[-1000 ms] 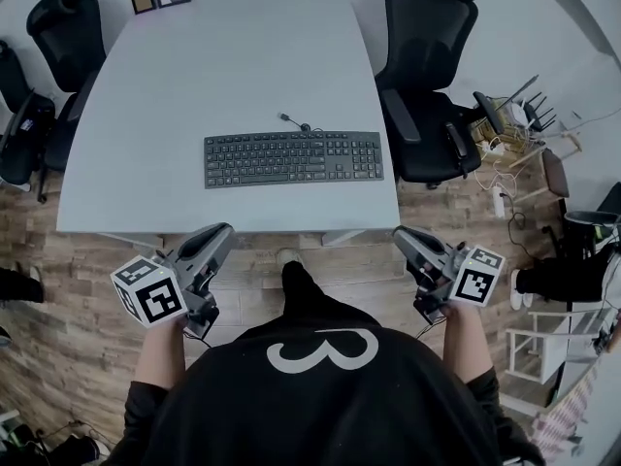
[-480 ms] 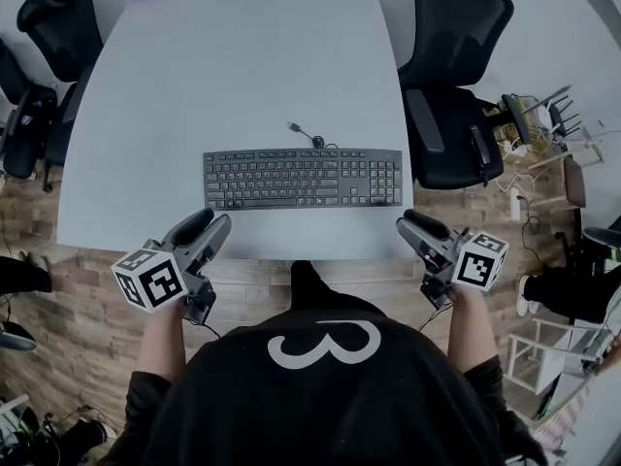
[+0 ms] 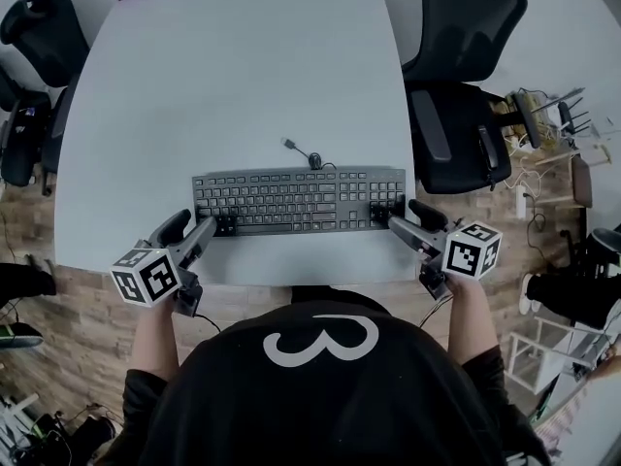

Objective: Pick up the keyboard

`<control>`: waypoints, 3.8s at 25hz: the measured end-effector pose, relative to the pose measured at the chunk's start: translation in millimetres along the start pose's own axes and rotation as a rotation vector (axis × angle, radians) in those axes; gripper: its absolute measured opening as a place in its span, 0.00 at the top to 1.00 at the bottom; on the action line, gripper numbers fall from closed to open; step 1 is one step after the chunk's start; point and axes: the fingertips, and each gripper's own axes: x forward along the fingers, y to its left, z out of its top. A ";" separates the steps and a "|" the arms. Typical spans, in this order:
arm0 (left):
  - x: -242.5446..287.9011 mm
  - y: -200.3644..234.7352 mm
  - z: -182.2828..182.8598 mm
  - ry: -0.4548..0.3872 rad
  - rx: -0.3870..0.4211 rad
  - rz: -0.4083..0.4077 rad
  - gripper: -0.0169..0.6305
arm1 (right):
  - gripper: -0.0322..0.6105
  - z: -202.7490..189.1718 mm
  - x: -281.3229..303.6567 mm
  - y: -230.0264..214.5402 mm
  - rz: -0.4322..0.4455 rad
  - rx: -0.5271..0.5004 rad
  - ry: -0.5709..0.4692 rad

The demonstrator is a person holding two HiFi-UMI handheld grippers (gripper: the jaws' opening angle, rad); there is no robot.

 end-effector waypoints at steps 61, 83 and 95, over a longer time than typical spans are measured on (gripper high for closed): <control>53.7 37.8 -20.0 0.163 -0.115 0.117 0.54 | 0.63 -9.3 49.3 -51.0 -0.001 0.128 0.205; 50.9 35.3 -8.4 0.100 -0.090 0.131 0.55 | 0.63 -7.9 49.6 -52.0 -0.017 0.124 0.096; 55.5 40.5 -11.8 0.027 -0.099 0.097 0.55 | 0.64 0.5 45.9 -48.1 -0.025 0.084 0.007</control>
